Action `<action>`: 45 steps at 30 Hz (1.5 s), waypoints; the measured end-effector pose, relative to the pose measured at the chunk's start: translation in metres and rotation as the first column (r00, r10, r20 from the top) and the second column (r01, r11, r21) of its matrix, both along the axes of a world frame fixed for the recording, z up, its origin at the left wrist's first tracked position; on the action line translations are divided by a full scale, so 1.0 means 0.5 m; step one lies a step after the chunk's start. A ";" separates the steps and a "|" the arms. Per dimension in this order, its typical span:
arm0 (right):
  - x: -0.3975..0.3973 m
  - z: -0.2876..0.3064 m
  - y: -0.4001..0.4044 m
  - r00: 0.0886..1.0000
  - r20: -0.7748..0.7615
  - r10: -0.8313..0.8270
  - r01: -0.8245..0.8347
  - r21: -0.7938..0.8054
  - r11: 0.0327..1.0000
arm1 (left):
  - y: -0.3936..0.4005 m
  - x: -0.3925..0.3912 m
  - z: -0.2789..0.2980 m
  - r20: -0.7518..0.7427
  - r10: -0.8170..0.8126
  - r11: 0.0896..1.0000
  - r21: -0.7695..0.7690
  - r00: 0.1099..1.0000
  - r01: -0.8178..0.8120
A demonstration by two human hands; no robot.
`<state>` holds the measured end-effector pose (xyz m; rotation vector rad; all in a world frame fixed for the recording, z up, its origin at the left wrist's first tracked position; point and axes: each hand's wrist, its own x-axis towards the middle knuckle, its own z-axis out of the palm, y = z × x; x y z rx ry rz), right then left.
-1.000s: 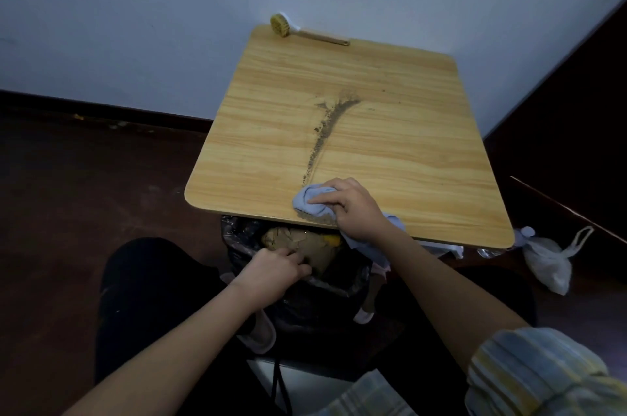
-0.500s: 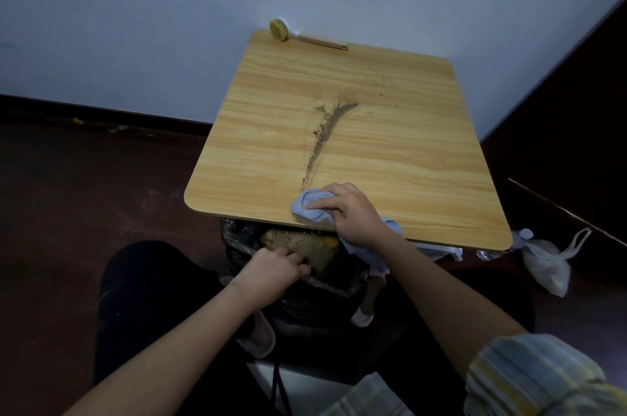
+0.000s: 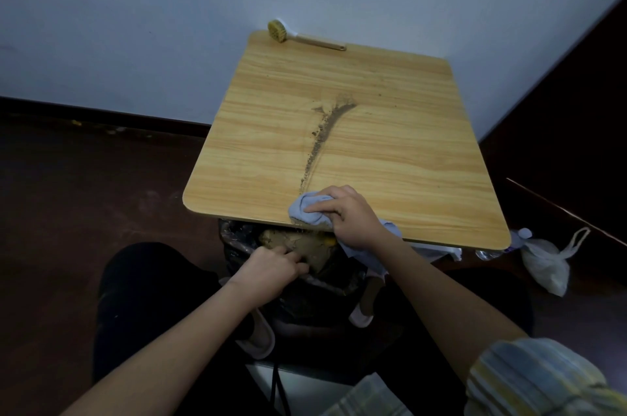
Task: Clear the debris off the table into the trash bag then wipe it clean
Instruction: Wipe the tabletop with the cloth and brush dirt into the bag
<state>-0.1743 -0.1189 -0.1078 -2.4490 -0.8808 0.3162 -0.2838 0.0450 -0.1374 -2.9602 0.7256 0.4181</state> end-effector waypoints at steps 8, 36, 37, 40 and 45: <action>-0.003 0.001 0.000 1.000 -0.004 0.007 -0.007 -0.022 1.000 | -0.003 0.000 0.008 -0.011 0.006 1.000 0.008 1.000 -0.006; -0.015 -0.001 -0.004 0.999 0.020 0.026 -0.025 -0.030 0.999 | 0.004 0.003 -0.014 0.041 -0.005 0.999 -0.036 0.999 0.007; -0.016 -0.001 -0.005 0.999 0.024 0.027 -0.026 -0.029 0.999 | 0.004 0.002 -0.015 0.042 -0.007 0.999 -0.036 0.999 0.008; -0.020 -0.002 -0.005 0.999 0.032 0.037 -0.036 -0.023 0.999 | 0.005 0.001 -0.015 0.042 -0.011 0.999 -0.038 0.999 0.012; -0.024 -0.001 -0.009 0.998 0.048 0.038 -0.038 -0.009 0.999 | 0.007 0.000 -0.014 0.045 -0.017 0.999 -0.038 0.999 0.019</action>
